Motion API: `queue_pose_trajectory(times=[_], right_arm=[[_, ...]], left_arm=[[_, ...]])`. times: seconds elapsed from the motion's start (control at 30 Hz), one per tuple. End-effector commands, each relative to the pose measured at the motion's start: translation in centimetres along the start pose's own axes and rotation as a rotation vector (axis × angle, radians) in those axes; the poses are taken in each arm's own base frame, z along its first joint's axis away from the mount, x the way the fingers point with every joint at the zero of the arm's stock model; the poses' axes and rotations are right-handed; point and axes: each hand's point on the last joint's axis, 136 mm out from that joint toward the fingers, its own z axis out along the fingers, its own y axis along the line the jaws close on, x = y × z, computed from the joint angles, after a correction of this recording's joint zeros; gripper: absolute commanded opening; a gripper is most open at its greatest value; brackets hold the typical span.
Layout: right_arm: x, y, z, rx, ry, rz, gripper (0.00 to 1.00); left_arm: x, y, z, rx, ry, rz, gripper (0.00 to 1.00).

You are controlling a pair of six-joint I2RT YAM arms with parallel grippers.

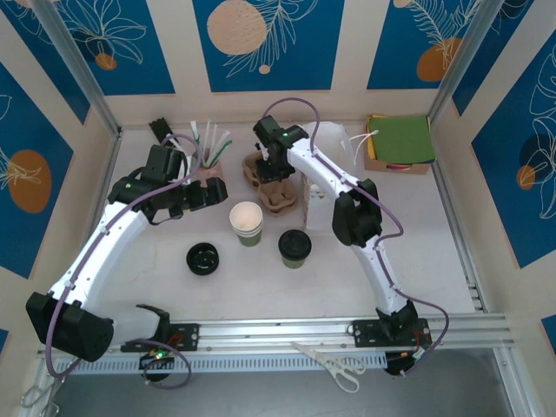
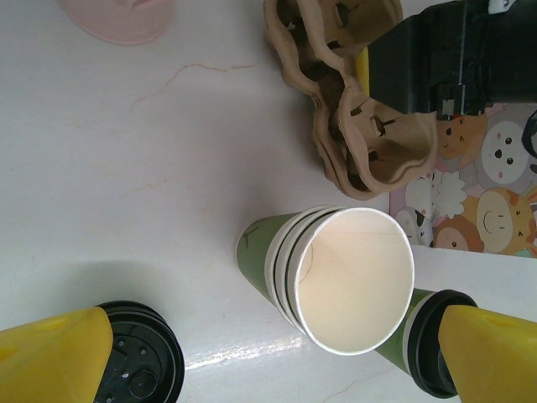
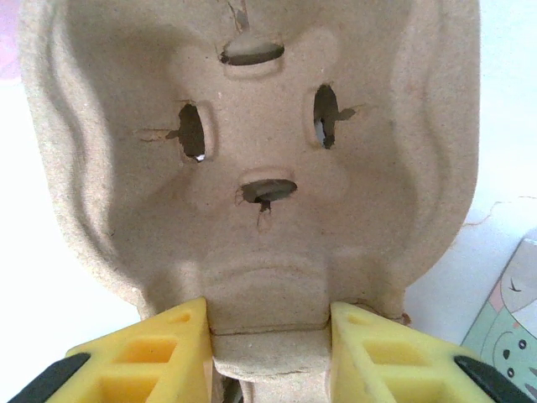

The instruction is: Pack the takeout coffee

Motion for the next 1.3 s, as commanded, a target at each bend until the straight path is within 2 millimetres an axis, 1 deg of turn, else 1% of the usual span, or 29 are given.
queue_pose_trajectory(times=[0.0, 0.23, 0.8, 1.13, 1.27], right_arm=[[-1.6, 1.2, -4.9, -0.053, -0.081, 0.019, 0.35], [-2.8, 1.9, -8.1, -0.091, -0.143, 0.043, 0.35], [-4.0, 2.6, -13.3, -0.135, -0.247, 0.118, 0.35], [-4.9, 4.6, -16.3, -0.204, -0.309, 0.145, 0.35], [-5.3, 5.1, -17.6, -0.214, -0.342, 0.149, 0.35]], left_arm=[[-0.4, -0.6, -0.7, 0.030, -0.017, -0.005, 1.00], [-0.5, -0.8, -1.0, 0.043, -0.027, -0.008, 1.00], [-0.1, -1.1, -1.8, 0.069, -0.041, 0.007, 1.00], [0.3, -1.1, -2.5, 0.073, -0.048, 0.029, 1.00], [0.4, -1.2, -2.9, 0.079, -0.051, 0.037, 1.00]])
